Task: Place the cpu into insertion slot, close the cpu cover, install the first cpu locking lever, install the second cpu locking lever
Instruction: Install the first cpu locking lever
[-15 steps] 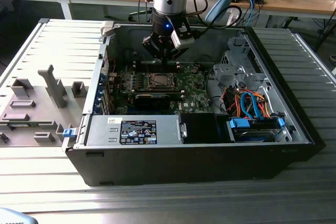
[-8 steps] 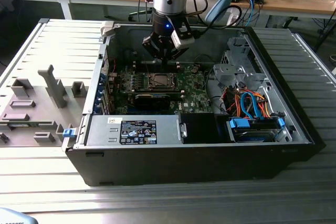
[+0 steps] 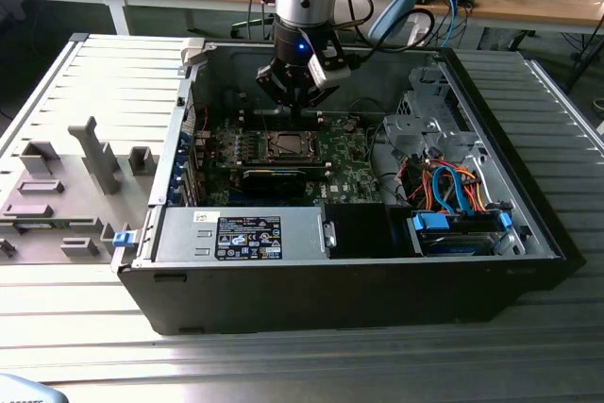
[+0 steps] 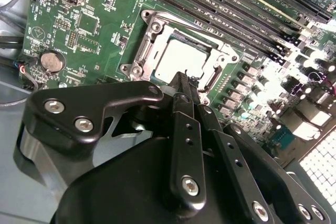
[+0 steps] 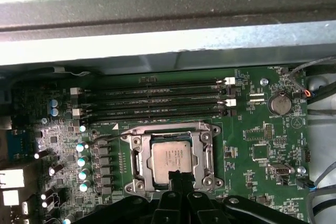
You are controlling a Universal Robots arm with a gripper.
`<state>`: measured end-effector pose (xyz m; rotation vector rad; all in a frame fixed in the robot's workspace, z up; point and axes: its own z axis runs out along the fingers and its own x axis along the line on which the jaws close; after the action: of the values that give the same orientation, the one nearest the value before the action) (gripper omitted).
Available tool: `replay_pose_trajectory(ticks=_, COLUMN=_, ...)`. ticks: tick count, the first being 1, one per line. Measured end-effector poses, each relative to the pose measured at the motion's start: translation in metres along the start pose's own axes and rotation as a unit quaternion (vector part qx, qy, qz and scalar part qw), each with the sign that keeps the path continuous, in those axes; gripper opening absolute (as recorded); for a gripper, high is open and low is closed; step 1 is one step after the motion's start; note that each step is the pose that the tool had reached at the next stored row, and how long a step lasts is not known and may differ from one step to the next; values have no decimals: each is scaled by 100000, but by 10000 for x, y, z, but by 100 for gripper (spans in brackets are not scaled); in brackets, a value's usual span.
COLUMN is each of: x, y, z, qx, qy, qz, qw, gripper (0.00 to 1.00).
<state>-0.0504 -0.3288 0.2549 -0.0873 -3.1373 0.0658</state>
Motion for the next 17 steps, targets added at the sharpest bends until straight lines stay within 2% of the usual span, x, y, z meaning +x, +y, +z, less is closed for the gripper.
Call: replay_pose_trajectory(ticks=17, x=0, y=0, z=0, qx=-3, qy=-52, qz=-1245, qw=99992, gripper=11)
